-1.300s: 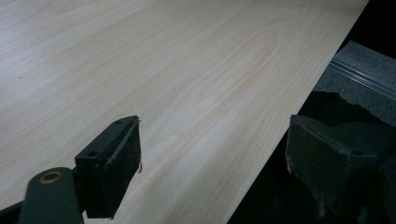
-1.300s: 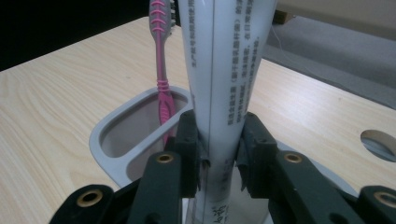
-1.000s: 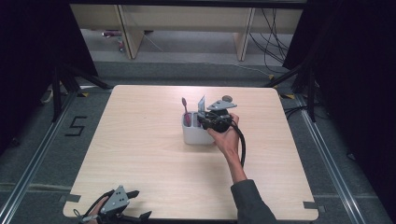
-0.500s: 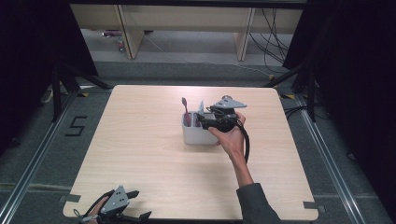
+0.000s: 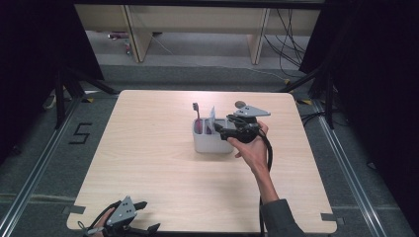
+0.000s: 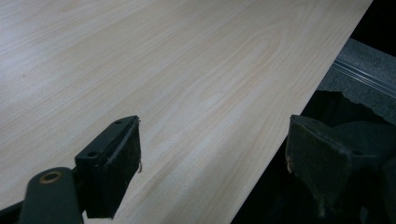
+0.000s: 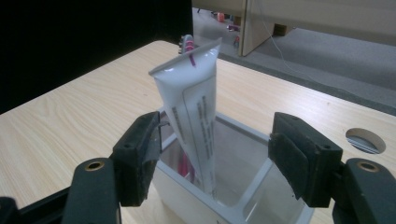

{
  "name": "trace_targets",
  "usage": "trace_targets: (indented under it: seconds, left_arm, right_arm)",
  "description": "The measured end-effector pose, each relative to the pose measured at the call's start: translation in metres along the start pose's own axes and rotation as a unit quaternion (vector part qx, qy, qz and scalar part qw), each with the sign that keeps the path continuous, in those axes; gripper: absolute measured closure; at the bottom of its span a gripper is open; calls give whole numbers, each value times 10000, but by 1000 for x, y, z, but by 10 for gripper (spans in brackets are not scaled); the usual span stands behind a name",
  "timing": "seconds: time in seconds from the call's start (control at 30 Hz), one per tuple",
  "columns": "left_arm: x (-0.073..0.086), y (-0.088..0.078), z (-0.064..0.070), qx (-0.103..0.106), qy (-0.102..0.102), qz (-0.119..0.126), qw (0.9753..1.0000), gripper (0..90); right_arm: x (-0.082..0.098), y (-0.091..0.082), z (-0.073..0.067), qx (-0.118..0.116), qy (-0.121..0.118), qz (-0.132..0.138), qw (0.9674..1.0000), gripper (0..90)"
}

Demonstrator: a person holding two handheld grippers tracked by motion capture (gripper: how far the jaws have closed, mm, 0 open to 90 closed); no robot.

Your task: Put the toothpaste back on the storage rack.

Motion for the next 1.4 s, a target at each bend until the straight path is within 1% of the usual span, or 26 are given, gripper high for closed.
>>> trace_targets:
  seconds: [0.03,0.2,0.23,0.27,0.3,0.43,0.47,0.5,0.57,0.6,0.63,0.77,0.8,0.83,0.87,0.93,0.97,1.0,1.03,1.07,1.13,1.17,1.2,1.23,1.27,1.4]
  left_arm:
    - [0,0,0,-9,-5,11,10000,179]
    - [0,1,-1,-12,-5,16,10000,179]
    - [0,0,0,-22,-14,6,10000,179]
    - [1,0,0,-9,5,-19,10000,179]
    - [1,0,0,-11,13,-23,10000,179]
    - [0,0,0,-23,-18,5,10000,179]
    - [0,0,0,-39,-14,-1,10000,179]
    - [0,0,-1,-57,3,-15,10000,179]
    - [0,0,0,-22,6,5,10000,179]
    - [0,0,0,-21,20,-18,10000,179]
    - [0,0,0,-31,22,-4,10000,179]
    - [0,0,-1,-37,49,-19,10000,179]
    - [0,0,-2,-68,86,-25,9999,179]
    - [0,0,-2,-35,79,-24,10000,179]
    - [0,0,-2,-38,78,-9,10000,179]
    - [0,0,-2,-38,84,-17,10000,179]
    - [0,0,-2,-31,59,2,10000,179]
    - [0,-1,-2,-45,85,-19,10000,179]
    - [-1,0,-2,-46,75,55,9999,179]
    - [-1,0,-2,-53,74,63,9999,179]
    - [-1,-1,-3,-65,108,49,9999,179]
    - [-1,-1,-3,-69,109,51,9999,179]
    - [-1,-1,-3,-68,109,50,9999,179]
    - [-1,-1,-3,-84,119,2,9999,179]
    - [-1,-1,-3,-82,122,0,9999,179]
    - [-1,-1,-2,-84,129,-8,9999,179]
  right_arm:
    - [1,-1,-1,-8,97,-12,10000,347]
    - [4,-8,0,-10,-14,39,10000,347]
    - [5,-10,-1,21,90,-2,10000,347]
    - [6,-12,1,59,-57,-17,10000,347]
    - [6,-13,0,-17,40,35,10000,347]
    - [10,-19,-1,-31,-44,-7,10000,345]
    - [11,-21,-3,-29,67,-41,10000,345]
    - [11,-24,-2,-21,-33,-43,10000,345]
    - [12,-26,-4,-66,48,29,10000,344]
    - [13,-28,-5,-51,104,-34,9999,342]
    - [13,-29,-5,-49,9,16,10000,341]
    - [15,-34,-9,-102,60,71,9999,341]
    - [17,-37,-11,-106,132,-47,9998,341]
    - [17,-37,-11,-137,65,43,9999,341]
    - [17,-38,-13,-125,105,69,9998,341]
    - [19,-40,-16,-223,129,32,9997,338]
    - [21,-43,-17,-176,155,-26,9997,332]
    - [21,-43,-18,-144,118,38,9998,332]
    - [23,-44,-16,-135,-49,3,9999,331]
    - [23,-45,-18,-142,24,16,9999,328]
    - [26,-47,-19,-170,-2,-6,9999,318]
    - [27,-47,-21,-166,87,-13,9998,316]
    - [29,-48,-20,-150,-53,-45,9999,311]
    - [30,-50,-23,-177,106,-58,9998,307]
    - [31,-51,-21,-158,-51,-79,9998,307]
    - [35,-57,-23,-139,-14,-106,9998,294]
Point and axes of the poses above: each handheld gripper's, and its own axes: y roughly forward along the jaws, x roughly out of its underside, z roughly to its right, the point moved 7 cm from there along y, roughly forward along the jaws, and after that the axes turned 12 degrees about -y, right-handed, at the moved point
